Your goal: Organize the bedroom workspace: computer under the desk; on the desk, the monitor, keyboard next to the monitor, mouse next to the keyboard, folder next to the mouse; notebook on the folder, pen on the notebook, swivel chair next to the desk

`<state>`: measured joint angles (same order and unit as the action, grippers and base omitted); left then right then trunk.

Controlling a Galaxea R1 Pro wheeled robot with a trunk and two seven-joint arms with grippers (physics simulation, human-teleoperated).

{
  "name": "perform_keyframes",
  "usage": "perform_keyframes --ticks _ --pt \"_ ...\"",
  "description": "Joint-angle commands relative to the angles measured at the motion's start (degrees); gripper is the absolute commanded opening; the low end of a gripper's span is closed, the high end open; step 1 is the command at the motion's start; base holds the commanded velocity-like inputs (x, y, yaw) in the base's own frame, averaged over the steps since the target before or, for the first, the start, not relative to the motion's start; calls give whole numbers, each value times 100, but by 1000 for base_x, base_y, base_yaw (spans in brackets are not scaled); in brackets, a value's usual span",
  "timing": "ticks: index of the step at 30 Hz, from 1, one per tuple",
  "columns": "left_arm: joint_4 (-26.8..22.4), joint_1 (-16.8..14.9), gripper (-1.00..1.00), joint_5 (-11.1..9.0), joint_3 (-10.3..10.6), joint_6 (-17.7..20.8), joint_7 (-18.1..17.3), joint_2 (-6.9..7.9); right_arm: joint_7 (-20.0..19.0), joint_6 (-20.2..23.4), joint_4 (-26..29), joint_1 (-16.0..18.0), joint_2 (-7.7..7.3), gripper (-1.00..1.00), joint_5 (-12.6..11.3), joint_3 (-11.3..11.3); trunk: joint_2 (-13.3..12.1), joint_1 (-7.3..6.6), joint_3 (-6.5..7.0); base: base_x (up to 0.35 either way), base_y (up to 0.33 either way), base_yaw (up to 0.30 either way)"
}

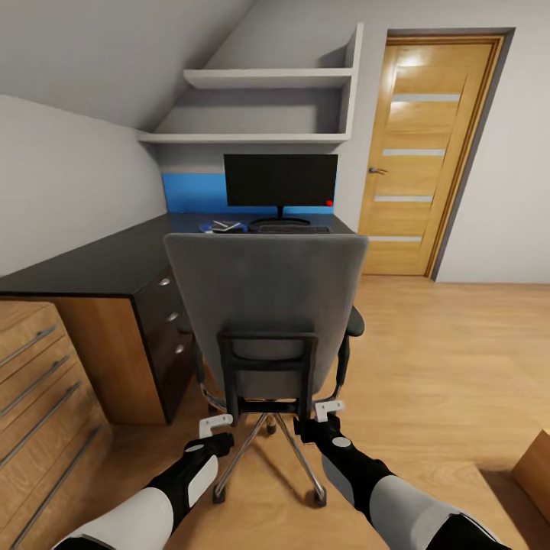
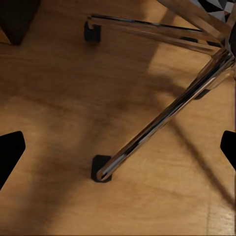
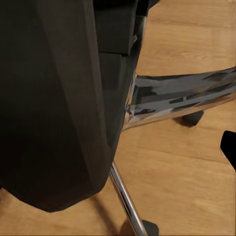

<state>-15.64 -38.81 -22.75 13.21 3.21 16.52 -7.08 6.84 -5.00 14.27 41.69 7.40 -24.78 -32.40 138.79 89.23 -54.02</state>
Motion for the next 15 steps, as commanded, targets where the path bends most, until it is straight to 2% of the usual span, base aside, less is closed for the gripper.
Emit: perform_keyframes --ticks 1,8,15 --pt "-18 -4 100 -11 41 31 45 5 36 -26 -3 6 -2 100 -45 -30 2 2 -5 316 -100 0" --pt "132 -4 100 -7 41 31 44 -3 36 -27 -3 6 -2 100 -45 -30 2 2 -5 316 -99 8" --pt "149 -4 100 12 41 29 44 -4 36 -27 -3 6 -1 100 -45 -30 2 2 -5 316 -99 81"
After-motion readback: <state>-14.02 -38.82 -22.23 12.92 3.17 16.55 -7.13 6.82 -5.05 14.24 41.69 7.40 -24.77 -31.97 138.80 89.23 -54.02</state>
